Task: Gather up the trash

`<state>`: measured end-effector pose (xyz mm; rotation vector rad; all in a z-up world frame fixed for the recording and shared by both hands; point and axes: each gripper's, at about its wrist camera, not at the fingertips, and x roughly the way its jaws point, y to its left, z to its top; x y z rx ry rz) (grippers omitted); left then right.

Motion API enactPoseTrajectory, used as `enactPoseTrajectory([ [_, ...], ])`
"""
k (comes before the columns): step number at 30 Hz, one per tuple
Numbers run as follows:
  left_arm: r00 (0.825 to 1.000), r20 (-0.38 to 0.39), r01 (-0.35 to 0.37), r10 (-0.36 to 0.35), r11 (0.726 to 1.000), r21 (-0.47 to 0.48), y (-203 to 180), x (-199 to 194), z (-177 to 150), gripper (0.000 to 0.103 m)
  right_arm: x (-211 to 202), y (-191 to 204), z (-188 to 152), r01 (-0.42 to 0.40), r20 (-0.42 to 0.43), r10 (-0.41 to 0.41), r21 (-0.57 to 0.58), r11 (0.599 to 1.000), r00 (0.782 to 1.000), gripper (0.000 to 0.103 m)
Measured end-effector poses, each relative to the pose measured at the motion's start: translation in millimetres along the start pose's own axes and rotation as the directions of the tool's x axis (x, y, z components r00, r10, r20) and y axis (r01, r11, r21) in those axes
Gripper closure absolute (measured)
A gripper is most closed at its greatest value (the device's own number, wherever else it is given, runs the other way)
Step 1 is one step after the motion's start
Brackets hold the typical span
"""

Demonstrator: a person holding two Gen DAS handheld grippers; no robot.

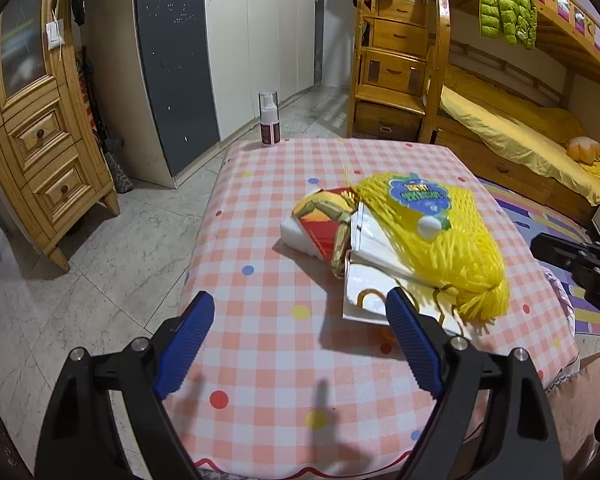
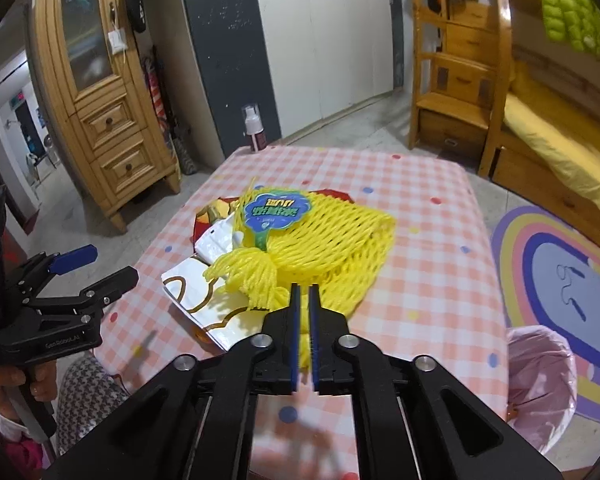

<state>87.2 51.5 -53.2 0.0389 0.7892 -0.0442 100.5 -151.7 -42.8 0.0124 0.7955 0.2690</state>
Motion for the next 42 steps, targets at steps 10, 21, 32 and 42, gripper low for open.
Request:
enactPoseTrajectory([
  [10, 1.0, 0.018, -0.003, 0.003, 1.0, 0.011, -3.1, 5.2, 10.6, 0.018, 39.6, -13.3, -10.4, 0.007, -0.096, -0.005, 0.025, 1.0, 0.995, 0.031],
  [21, 1.0, -0.001, -0.01, 0.01, 1.0, 0.01, 1.5, 5.3, 3.6, 0.018, 49.3, -1.7, -24.1, 0.007, -0.099, -0.014, -0.063, 0.998, 0.995, 0.079],
  [32, 1.0, 0.001, 0.022, -0.022, 0.999, 0.043, -11.5, -4.2, -3.1, 0.018, -58.2, -22.6, -19.8, 0.128, 0.152, -0.121, -0.034, 0.991, 0.981, 0.08],
  [42, 0.976, -0.144, 0.16, -0.165, 0.986, -0.041, -21.6, 42.8, -5.4, 0.043, -60.7, -43.3, -36.4, 0.155, 0.129, -0.155, 0.013, 0.988, 0.979, 0.079],
])
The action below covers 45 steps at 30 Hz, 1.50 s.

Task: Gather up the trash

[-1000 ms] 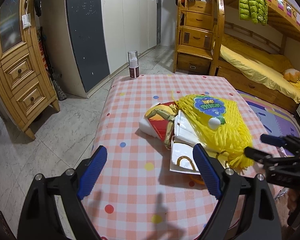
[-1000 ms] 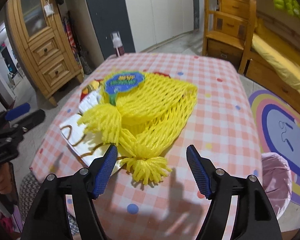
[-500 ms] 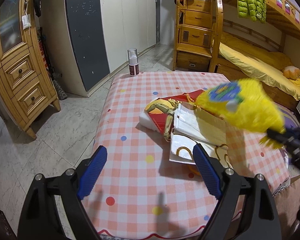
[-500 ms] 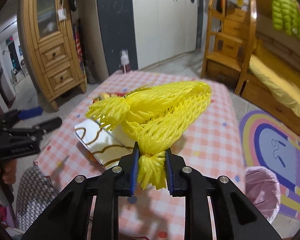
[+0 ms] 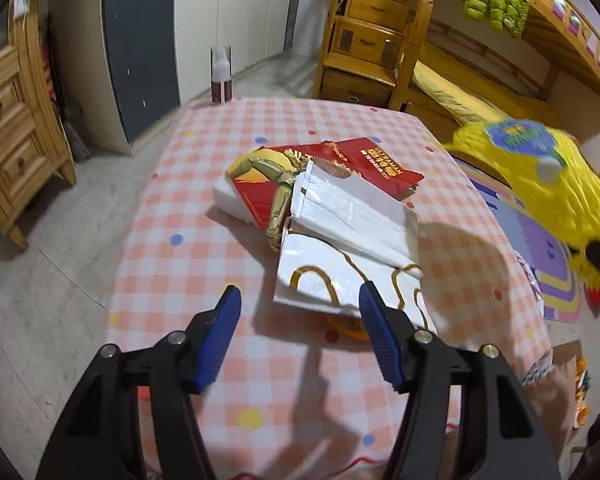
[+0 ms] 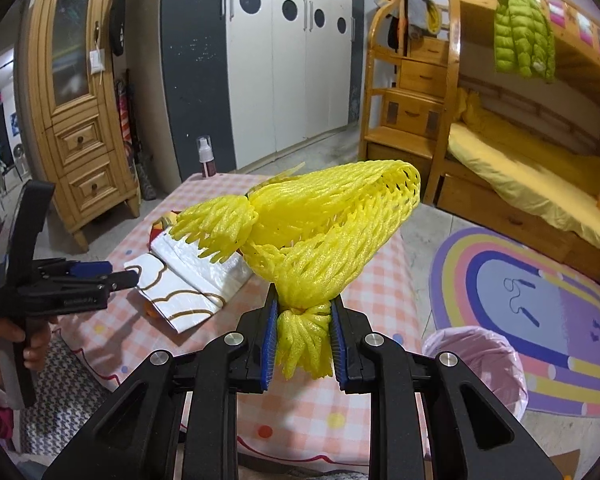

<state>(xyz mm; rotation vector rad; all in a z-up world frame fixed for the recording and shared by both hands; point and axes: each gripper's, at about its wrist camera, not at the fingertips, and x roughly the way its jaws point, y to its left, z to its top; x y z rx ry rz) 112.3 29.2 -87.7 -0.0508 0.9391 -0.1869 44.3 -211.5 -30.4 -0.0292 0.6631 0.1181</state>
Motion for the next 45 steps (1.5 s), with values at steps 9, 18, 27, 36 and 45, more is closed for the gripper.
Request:
enactPoseTrajectory([
  [9, 0.995, -0.047, 0.079, -0.083, 0.994, -0.073, 2.7, 16.7, 3.3, 0.076, -0.1, -0.2, -6.7, -0.011, -0.015, 0.011, -0.002, 1.0, 1.0, 0.079],
  [18, 0.992, 0.108, 0.056, -0.067, 0.994, 0.095, -38.1, -35.0, 24.6, 0.103, -15.7, -4.2, -7.7, -0.002, 0.024, 0.002, 0.018, 1.0, 1.0, 0.079],
  [27, 0.974, 0.17, 0.111, -0.147, 0.973, 0.202, -80.8, -70.3, 40.1, 0.103, -39.1, -26.4, -13.1, 0.032, 0.073, -0.037, 0.078, 0.996, 0.997, 0.079],
  [36, 0.948, 0.229, 0.132, -0.219, 0.93, 0.343, -144.2, -96.9, 45.2, 0.103, -60.8, -53.6, -23.1, 0.084, 0.086, -0.096, 0.134, 0.987, 0.992, 0.079],
  [45, 0.998, 0.026, 0.041, -0.051, 0.957, 0.287, -101.6, -26.9, -25.7, 0.067, -51.9, -61.9, -36.7, 0.089, 0.039, -0.096, 0.151, 0.984, 0.995, 0.079],
])
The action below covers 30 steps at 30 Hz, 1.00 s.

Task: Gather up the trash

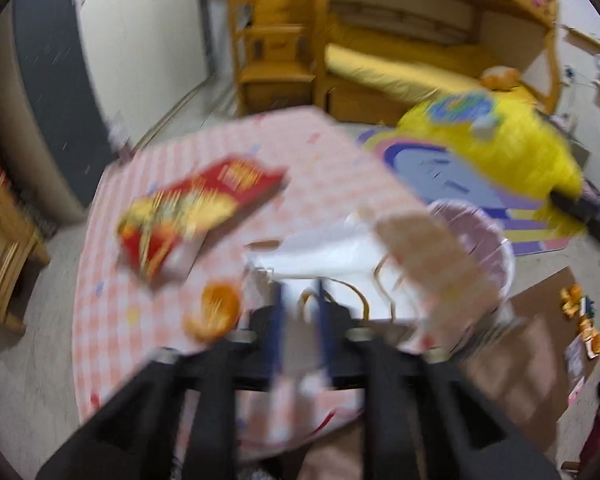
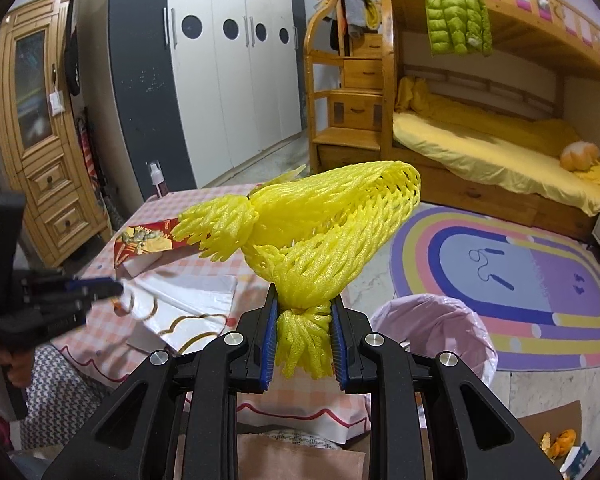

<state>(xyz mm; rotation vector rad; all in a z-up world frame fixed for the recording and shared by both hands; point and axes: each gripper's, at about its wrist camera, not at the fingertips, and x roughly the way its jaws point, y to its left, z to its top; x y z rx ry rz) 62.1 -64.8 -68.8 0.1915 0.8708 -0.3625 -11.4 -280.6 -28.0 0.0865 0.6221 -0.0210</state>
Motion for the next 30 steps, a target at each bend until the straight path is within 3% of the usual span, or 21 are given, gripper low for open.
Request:
enactPoseTrajectory([
  [1, 1.0, 0.002, -0.001, 0.001, 1.0, -0.027, 6.3, -0.3, -7.5, 0.054, -0.3, 0.2, 0.3, -0.003, 0.001, 0.003, 0.0, 1.0, 1.0, 0.079],
  [4, 1.0, 0.015, 0.016, -0.016, 0.998, -0.063, 16.4, -4.9, -21.9, 0.052, 0.6, 4.1, 1.6, -0.012, 0.001, 0.012, -0.003, 1.0, 1.0, 0.079],
  [8, 0.999, 0.028, 0.021, -0.021, 1.0, -0.007, 0.1, -0.9, -22.1, 0.04, 2.1, 10.2, 1.6, -0.024, -0.006, 0.024, -0.009, 1.0, 1.0, 0.079],
  [12, 0.999, -0.009, 0.031, -0.031, 1.0, 0.002, -10.4, 25.1, -9.1, 0.04, -0.3, 10.4, 1.6, -0.019, -0.007, 0.019, -0.018, 1.0, 1.0, 0.079],
  [17, 0.999, -0.026, 0.034, -0.035, 0.998, -0.049, 8.4, 56.6, 26.3, 0.049, -0.1, 1.9, 2.2, -0.003, -0.01, 0.003, -0.007, 1.0, 1.0, 0.079],
  [23, 0.993, -0.117, 0.016, -0.021, 0.999, -0.043, 21.0, 97.9, 41.4, 0.054, 10.4, -3.3, 0.8, 0.006, -0.033, -0.006, 0.003, 1.0, 0.999, 0.079],
  [28, 0.991, -0.133, 0.012, -0.007, 0.999, 0.039, 17.3, 109.8, 43.3, 0.057, 18.6, -3.5, -0.7, 0.005, -0.05, -0.005, 0.004, 1.0, 0.999, 0.079],
  [30, 0.992, -0.129, 0.021, -0.012, 0.998, 0.064, 13.6, 108.1, 41.9, 0.064, 19.7, -2.4, -1.1, 0.005, -0.053, -0.005, 0.002, 1.0, 0.999, 0.079],
])
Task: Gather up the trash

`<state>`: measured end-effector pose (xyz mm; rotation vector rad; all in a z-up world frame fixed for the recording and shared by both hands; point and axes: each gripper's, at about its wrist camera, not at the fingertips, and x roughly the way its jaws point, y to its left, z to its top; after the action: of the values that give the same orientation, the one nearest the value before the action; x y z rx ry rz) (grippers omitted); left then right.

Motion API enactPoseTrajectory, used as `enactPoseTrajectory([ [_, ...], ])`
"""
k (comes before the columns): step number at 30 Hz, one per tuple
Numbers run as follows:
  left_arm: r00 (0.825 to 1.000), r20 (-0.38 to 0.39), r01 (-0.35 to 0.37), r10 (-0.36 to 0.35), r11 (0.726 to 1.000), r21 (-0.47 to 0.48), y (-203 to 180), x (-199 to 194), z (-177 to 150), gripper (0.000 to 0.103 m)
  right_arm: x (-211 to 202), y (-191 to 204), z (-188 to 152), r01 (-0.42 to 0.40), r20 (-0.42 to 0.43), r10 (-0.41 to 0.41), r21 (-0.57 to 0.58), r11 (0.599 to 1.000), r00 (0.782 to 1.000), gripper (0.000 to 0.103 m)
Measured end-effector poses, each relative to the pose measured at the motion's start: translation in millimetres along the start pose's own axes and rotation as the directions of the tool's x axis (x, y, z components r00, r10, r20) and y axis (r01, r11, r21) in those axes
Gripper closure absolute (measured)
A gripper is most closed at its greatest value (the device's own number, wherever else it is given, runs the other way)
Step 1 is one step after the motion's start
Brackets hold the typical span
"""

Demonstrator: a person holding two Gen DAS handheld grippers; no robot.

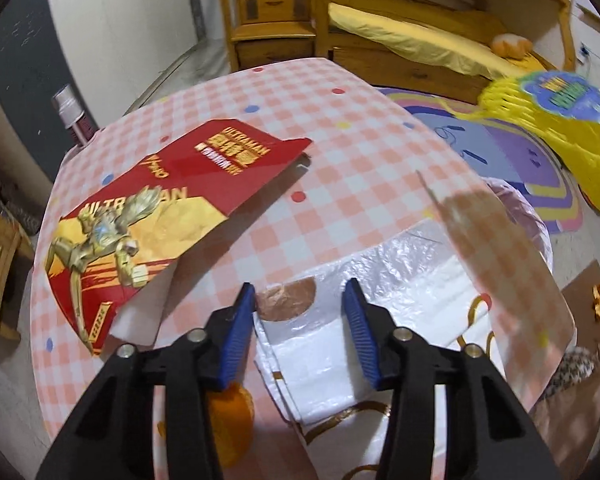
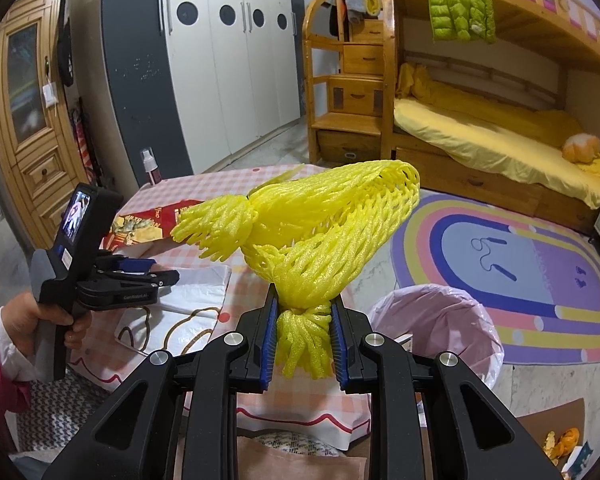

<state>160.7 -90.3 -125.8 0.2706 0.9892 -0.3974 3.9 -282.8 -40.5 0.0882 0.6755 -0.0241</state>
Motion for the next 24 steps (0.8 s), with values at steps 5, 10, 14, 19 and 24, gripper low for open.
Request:
enactPoseTrajectory([
  [5, 0.999, 0.028, -0.027, 0.024, 0.996, 0.085, -20.8, -6.8, -9.4, 0.102, -0.6, 1.3, 0.9, 0.001, -0.004, -0.001, -0.001, 1.0, 1.0, 0.079],
  [10, 0.989, 0.145, -0.032, 0.037, 0.999, -0.041, -15.3, -33.1, -3.1, 0.102, -9.5, 3.1, 1.9, 0.011, 0.02, -0.011, -0.008, 1.0, 1.0, 0.079],
  [14, 0.951, 0.28, -0.115, 0.135, 0.99, -0.088, -15.3, -69.3, -1.0, 0.102, -17.1, 1.9, 1.2, 0.018, 0.036, -0.018, -0.007, 1.0, 0.999, 0.079],
  [19, 0.912, 0.37, -0.195, 0.178, 0.981, 0.007, -48.7, -86.2, -25.8, 0.102, -23.8, 4.4, -2.3, 0.019, 0.042, -0.018, -0.011, 1.0, 0.999, 0.079],
  [24, 0.977, 0.195, -0.092, 0.083, 0.995, 0.041, -58.4, -51.3, -45.8, 0.069, -30.3, 4.6, -2.4, 0.023, 0.044, -0.022, -0.015, 1.0, 0.999, 0.079],
])
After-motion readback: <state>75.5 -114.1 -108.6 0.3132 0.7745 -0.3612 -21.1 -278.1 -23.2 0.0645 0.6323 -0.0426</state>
